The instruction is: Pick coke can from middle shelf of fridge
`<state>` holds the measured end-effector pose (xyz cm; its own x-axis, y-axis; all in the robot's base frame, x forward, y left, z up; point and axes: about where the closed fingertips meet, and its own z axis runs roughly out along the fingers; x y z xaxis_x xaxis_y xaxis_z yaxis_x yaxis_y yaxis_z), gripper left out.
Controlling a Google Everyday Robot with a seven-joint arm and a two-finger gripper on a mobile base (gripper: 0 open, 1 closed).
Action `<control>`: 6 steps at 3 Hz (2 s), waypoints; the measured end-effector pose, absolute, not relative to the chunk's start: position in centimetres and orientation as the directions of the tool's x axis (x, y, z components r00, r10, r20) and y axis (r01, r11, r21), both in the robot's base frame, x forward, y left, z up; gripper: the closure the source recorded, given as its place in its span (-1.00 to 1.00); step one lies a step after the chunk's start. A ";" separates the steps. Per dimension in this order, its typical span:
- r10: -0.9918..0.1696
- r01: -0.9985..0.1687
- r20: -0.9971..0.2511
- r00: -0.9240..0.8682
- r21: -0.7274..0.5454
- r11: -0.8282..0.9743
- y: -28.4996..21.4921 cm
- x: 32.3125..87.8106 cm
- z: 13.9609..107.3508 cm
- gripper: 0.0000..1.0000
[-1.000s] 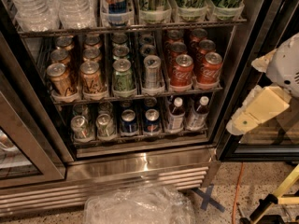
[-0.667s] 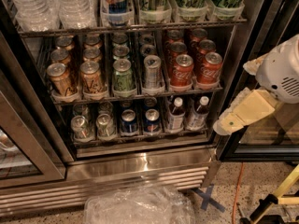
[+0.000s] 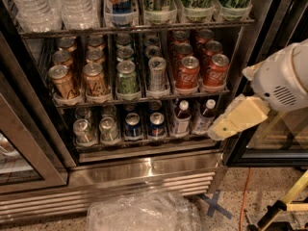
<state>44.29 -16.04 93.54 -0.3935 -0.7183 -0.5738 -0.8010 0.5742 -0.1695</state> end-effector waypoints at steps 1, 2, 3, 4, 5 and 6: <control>-0.653 -0.779 -0.624 -0.428 -0.111 0.617 -13.5 44.6 91.2 -1.00; -0.583 -0.753 -0.668 -0.462 -0.051 0.656 -11.6 44.7 89.2 -1.00; -0.523 -0.729 -0.701 -0.485 -0.006 0.684 -10.4 44.4 87.4 -1.00; -0.462 -0.694 -0.727 -0.509 0.030 0.719 -9.8 44.4 85.6 -1.00; -0.385 -0.638 -0.763 -0.520 0.046 0.769 -9.1 44.4 84.3 -1.00; -0.332 -0.574 -0.817 -0.471 -0.001 0.819 -9.1 46.4 84.5 -1.00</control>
Offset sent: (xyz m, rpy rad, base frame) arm 0.0059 0.0640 -0.0675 0.2578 0.0416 -0.1387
